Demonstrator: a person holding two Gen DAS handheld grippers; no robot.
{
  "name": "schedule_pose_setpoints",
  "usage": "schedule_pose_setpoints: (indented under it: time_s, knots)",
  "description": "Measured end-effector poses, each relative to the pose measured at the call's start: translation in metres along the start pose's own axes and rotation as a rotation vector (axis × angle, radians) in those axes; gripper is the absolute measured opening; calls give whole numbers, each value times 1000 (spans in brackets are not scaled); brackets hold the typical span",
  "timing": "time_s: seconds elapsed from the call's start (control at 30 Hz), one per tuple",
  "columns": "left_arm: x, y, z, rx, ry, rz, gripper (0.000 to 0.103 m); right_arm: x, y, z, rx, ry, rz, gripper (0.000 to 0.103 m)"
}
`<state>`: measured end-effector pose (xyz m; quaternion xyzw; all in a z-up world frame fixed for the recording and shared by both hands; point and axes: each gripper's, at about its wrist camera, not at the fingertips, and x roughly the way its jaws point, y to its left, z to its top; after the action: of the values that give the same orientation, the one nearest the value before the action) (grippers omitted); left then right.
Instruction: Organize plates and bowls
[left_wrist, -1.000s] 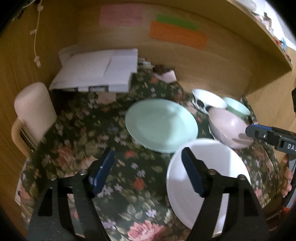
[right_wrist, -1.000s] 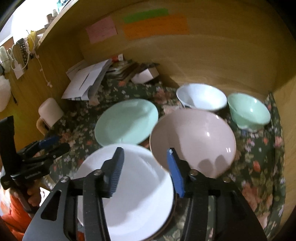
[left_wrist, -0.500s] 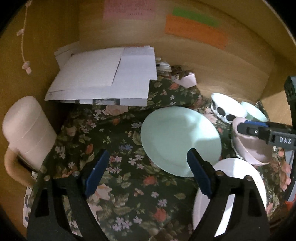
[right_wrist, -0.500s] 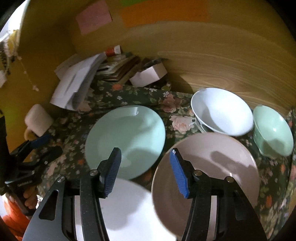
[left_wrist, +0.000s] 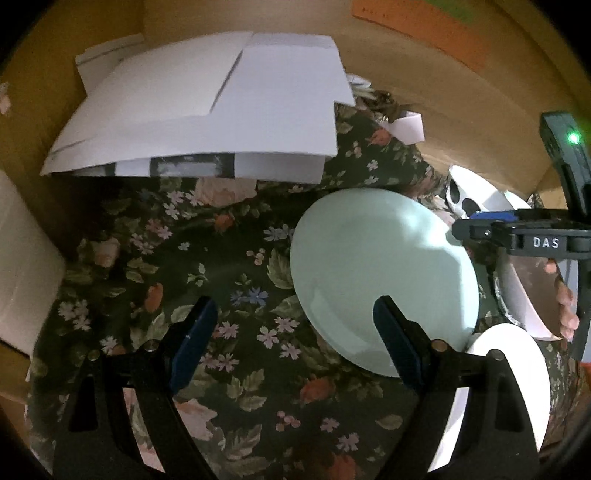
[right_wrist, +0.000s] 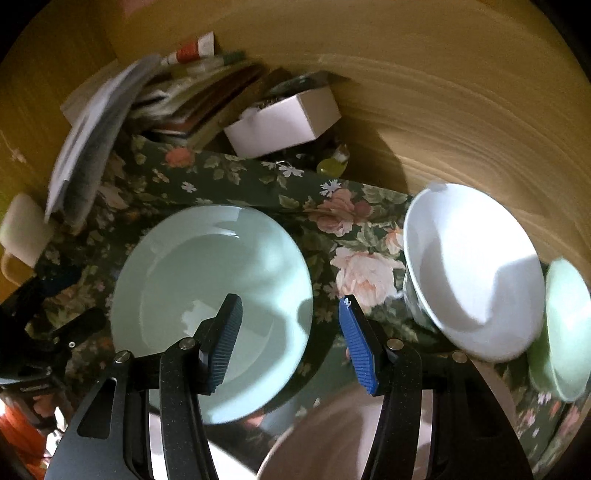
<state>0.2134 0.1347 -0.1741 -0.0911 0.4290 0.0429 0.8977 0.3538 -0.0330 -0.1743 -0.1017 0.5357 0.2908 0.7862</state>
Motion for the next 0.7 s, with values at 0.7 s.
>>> schedule_pose_setpoints:
  time_s: [0.7]
  knots:
    - [6, 30, -7, -56, 29, -24, 75, 27, 55, -8, -69, 116, 39, 32]
